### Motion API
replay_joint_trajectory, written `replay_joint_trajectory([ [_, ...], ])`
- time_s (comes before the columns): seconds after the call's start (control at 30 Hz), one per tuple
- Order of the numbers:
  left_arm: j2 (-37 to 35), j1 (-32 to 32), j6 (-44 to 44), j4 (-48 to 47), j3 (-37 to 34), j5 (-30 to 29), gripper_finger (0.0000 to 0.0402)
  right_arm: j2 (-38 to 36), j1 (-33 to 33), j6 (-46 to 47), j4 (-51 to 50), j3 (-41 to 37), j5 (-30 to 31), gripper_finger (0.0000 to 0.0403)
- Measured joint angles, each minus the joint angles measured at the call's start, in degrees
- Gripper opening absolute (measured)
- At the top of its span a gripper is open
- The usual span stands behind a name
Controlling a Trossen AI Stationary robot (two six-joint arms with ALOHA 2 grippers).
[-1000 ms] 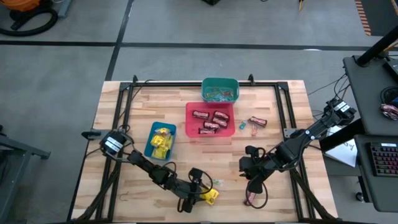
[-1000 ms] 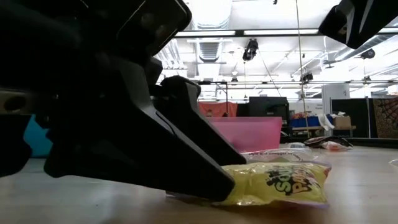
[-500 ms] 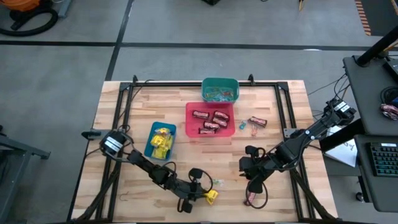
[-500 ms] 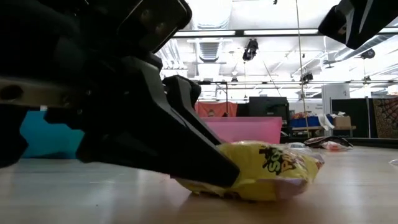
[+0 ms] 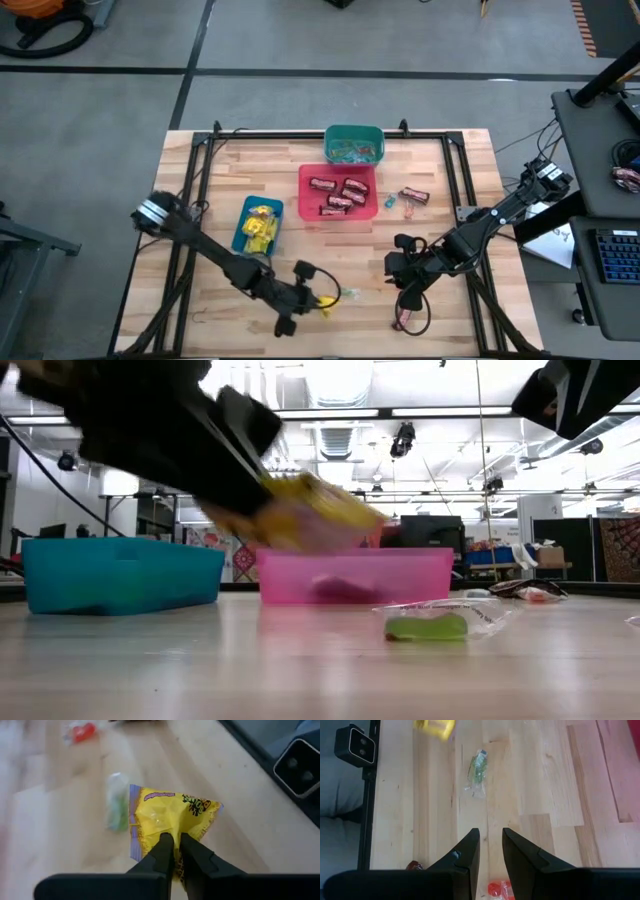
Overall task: Sort candy
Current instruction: Put the yellow candy into the blue bin
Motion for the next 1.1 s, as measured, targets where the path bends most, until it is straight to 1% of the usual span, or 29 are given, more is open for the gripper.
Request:
replay_joint_trajectory([
  [0.07, -4.38, -0.02, -0.33, -6.75, -0.12, -2.38, 0.0011, 0.00, 0.00, 0.00, 0.00, 0.00, 0.02, 0.0075],
  [0.13, -8.87, -0.02, -1.85, -14.48, -0.28, -6.44, 0.0011, 0.00, 0.00, -0.03, -0.09, 0.00, 0.05, 0.0075],
  [0.23, -15.26, 0.02, -6.47, -26.62, -0.31, -13.25, 0.0011, 0.00, 0.00, -0.37, 0.03, 0.00, 0.44, 0.0075],
  [0.3, -19.00, 0.00, -11.27, -35.18, -0.31, -18.09, 0.0011, 0.00, 0.00, -0.39, 0.07, 0.00, 0.48, 0.0075],
  [0.37, -22.06, 0.02, -17.88, -44.58, -0.31, -22.59, 0.0011, 0.00, 0.00, -0.39, 0.34, 0.00, 0.74, 0.0075],
  [0.47, -25.53, 0.02, -31.49, -58.11, -0.69, -28.10, 0.0011, 0.02, 0.00, -0.37, 0.39, 0.00, 3.17, 0.0075],
  [0.57, -27.82, 0.09, -45.88, -67.85, -2.45, -29.05, 0.0011, 0.04, 0.00, -0.39, 0.45, 0.00, 6.12, 0.0075],
  [0.63, -28.56, 0.08, -53.07, -69.73, -3.98, -28.53, 0.0011, 0.04, -0.02, -0.46, 0.47, 0.00, 6.61, 0.0075],
  [0.7, -28.80, 0.09, -58.25, -68.64, -5.54, -27.19, 0.0011, 0.04, -0.02, -0.46, 0.46, 0.00, 6.65, 0.0075],
  [0.8, -27.85, 0.20, -63.55, -66.17, -6.32, -25.48, 0.0011, 0.04, 0.00, -0.19, 0.47, 0.00, 8.22, 0.0075],
  [0.9, -26.58, 0.31, -69.86, -66.75, -6.31, -25.35, 0.0011, 0.04, -0.02, 0.24, 0.56, 0.00, 9.54, 0.0075],
  [1.0, -26.09, 0.47, -73.83, -66.90, -6.25, -24.95, 0.0012, 0.04, -0.02, 0.24, 0.83, 0.00, 9.57, 0.0075],
  [1.1, -25.90, 0.57, -75.79, -66.91, -6.25, -24.61, 0.0018, 0.04, 0.00, 0.05, 1.99, 0.00, 10.40, 0.0075],
])
